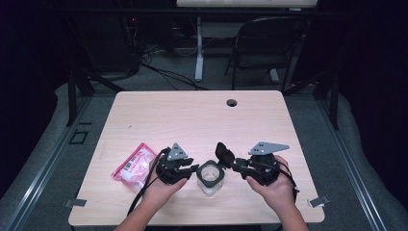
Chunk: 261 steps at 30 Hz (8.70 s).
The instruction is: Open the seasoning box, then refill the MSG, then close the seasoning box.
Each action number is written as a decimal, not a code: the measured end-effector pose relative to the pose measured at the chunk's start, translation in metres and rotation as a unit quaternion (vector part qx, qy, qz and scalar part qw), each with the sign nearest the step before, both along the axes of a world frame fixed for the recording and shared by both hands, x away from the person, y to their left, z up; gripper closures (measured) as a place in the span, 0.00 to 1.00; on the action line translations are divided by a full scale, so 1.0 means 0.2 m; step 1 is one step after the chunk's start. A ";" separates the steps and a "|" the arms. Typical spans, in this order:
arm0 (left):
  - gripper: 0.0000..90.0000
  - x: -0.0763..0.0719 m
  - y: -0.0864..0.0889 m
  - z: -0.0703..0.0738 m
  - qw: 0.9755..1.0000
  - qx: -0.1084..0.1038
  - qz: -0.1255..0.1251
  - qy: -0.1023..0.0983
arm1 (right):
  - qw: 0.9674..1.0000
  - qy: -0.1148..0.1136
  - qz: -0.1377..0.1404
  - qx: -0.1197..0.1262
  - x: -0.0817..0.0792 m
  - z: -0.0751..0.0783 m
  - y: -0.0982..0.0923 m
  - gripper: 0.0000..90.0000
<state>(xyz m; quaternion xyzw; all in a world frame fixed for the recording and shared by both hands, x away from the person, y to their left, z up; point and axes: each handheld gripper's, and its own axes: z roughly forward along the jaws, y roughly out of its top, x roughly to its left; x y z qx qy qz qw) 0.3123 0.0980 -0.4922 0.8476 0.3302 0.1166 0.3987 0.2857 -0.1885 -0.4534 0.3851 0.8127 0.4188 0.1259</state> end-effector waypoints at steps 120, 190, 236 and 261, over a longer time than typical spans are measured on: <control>0.55 -0.17 0.71 -0.41 0.990 0.102 0.079 -0.049 | 0.999 0.010 0.048 0.023 -0.01 -0.10 0.13 0.59; 1.00 -0.04 0.75 -0.29 0.995 0.049 0.083 -0.004 | 0.999 0.011 0.038 0.033 0.01 -0.11 0.11 0.58; 1.00 0.00 0.83 0.21 0.992 0.043 0.084 -0.087 | 0.999 0.005 0.030 0.041 0.01 -0.11 0.09 0.58; 1.00 0.01 0.56 0.30 0.996 0.026 0.016 -0.086 | 0.999 0.000 0.027 0.047 0.01 -0.09 0.08 0.57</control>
